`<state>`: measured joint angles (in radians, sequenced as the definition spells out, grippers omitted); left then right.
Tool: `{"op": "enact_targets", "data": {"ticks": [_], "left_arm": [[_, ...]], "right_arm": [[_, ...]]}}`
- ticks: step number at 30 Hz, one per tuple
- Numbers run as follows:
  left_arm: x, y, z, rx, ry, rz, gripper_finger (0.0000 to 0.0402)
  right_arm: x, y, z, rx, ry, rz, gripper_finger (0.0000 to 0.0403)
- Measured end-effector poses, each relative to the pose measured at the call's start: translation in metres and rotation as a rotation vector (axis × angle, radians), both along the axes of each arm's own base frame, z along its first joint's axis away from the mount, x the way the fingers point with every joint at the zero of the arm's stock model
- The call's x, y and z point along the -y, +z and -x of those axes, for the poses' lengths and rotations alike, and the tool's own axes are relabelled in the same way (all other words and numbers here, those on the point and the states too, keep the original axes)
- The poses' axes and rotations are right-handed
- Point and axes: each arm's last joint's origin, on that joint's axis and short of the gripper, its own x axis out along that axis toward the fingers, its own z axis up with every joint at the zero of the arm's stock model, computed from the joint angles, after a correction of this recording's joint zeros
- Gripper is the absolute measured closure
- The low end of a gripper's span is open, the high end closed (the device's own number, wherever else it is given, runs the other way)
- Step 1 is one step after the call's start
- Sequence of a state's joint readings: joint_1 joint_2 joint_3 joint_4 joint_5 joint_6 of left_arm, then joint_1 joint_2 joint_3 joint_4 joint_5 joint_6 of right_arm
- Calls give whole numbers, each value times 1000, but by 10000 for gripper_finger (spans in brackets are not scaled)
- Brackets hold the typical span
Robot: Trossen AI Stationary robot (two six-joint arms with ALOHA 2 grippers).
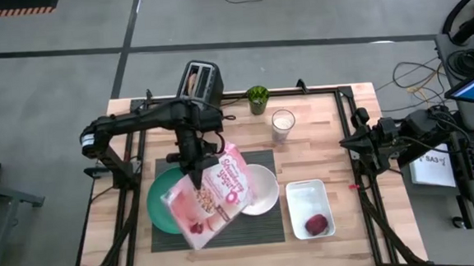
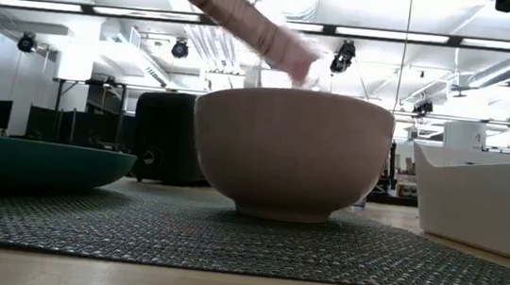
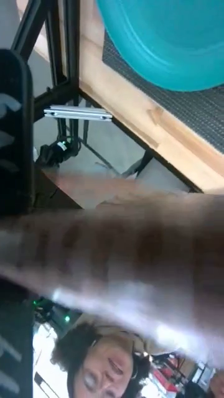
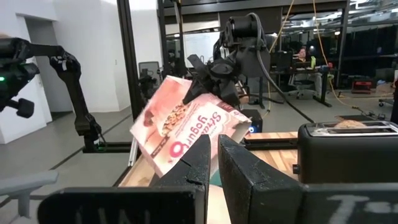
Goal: Arrange a breakfast setting
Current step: Pour the cereal into the white bowl
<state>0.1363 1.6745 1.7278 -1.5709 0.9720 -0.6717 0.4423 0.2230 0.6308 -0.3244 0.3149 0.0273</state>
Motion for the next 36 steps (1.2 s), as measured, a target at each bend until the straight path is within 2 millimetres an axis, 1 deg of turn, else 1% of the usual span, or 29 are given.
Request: {"op": "enact_targets", "data": {"ticks": [2, 5, 9, 13, 16, 19, 23, 27, 30, 34, 36], "left_arm": [[0, 1, 1, 4, 0, -38, 402], [1, -1, 0, 1, -7, 3, 402], [0, 1, 0, 19, -10, -39, 402], [-1, 3, 0, 10, 4, 1, 402], [-1, 6, 2, 23, 3, -33, 402], [-1, 6, 1, 22, 6, 10, 402], [-4, 8, 3, 42, 5, -52, 402], [-4, 8, 2, 31, 14, -1, 402], [-5, 11, 5, 43, 17, -45, 402], [-3, 9, 3, 35, 15, 26, 402], [-5, 10, 5, 44, 17, 5, 402]], "right_arm": [[0, 0, 0, 0, 0, 0, 380], [0, 0, 0, 0, 0, 1, 380], [0, 0, 0, 0, 0, -2, 380], [0, 0, 0, 0, 0, -1, 380], [0, 0, 0, 0, 0, -2, 380], [0, 0, 0, 0, 0, -2, 380], [0, 0, 0, -1, 0, -4, 380], [0, 0, 0, -1, 0, -5, 380], [0, 0, 0, -1, 0, -5, 380], [0, 0, 0, 0, 0, -3, 380], [0, 0, 0, -1, 0, -1, 380]]}}
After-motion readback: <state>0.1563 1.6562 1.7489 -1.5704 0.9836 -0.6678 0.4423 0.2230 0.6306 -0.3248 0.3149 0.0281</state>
